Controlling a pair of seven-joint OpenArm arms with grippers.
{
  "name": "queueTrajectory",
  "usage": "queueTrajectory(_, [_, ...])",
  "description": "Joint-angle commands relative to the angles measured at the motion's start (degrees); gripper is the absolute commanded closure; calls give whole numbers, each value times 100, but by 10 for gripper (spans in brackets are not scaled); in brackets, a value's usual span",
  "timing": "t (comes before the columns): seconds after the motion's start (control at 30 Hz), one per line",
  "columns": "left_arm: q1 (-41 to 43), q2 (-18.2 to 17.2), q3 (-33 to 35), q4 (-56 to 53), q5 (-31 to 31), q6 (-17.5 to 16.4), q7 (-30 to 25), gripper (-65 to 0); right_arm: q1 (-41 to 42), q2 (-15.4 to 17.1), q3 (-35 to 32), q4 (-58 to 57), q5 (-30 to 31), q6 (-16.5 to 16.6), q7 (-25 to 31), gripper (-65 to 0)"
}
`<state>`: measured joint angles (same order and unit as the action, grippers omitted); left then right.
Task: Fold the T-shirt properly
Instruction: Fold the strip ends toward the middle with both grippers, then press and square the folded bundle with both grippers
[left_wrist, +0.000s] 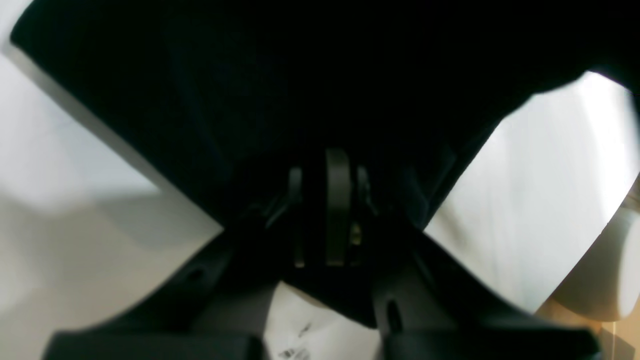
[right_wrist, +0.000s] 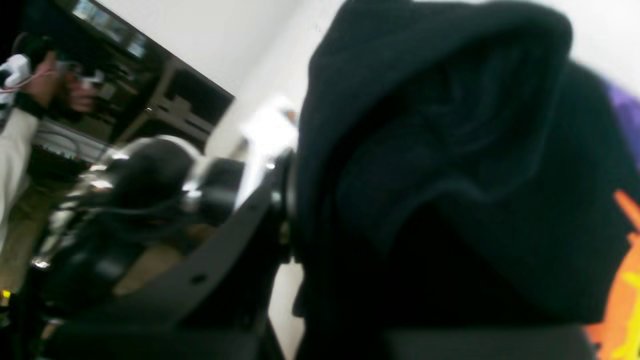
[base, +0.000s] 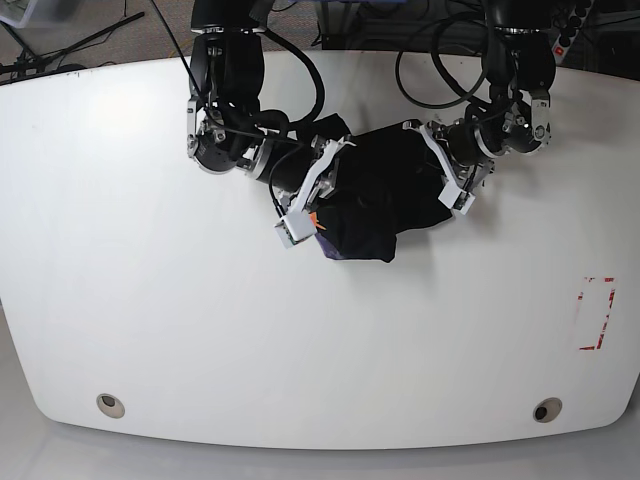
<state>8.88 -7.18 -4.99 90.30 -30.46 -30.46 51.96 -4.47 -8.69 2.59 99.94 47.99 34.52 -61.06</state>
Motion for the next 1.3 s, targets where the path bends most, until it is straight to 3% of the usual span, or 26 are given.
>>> queueTrajectory(0.0, [-14, -34, -15, 73, 70, -9, 83, -36, 196, 20, -35, -249, 58, 51, 369, 0])
queueTrajectory(0.13, [-5, -25, -24, 161, 70, -18, 83, -36, 276, 47, -44, -425, -276, 51, 572, 0])
queueTrajectory(0.27, [4, -16, -15, 337, 70, -18, 83, -36, 460, 47, -44, -434, -961, 51, 589, -182])
queueTrajectory(0.4, [-5, -16, -24, 337, 61, -18, 83, -38, 530, 47, -132, -416, -1260, 42, 589, -349])
queueTrajectory(0.53, [4, -7, -226, 513, -97, -18, 83, -51, 566, 47, -580, -407, -1401, 42, 589, -431])
queueTrajectory(0.67, [118, -42, -472, 732, -748, -18, 83, -99, 574, 47, -1046, -407, -1498, 33, 624, -428])
queueTrajectory(0.83, [549, -253, -1237, 1304, -1372, -18, 91, -99, 592, 3, -1512, -425, -1629, 33, 783, -430])
queueTrajectory(0.97, [883, -763, -1949, 1418, -1442, -18, 91, -99, 592, 12, -1679, -355, -1586, 33, 932, -430])
queueTrajectory(1.1, [1112, -1001, -2635, 1313, -1407, -18, 91, -99, 530, 126, -1635, 147, -1647, 33, 932, -430])
queueTrajectory(1.27, [1173, -1414, -2723, 1198, -1416, -18, 91, -99, 530, 460, -1283, 507, -1638, 33, 950, -430])
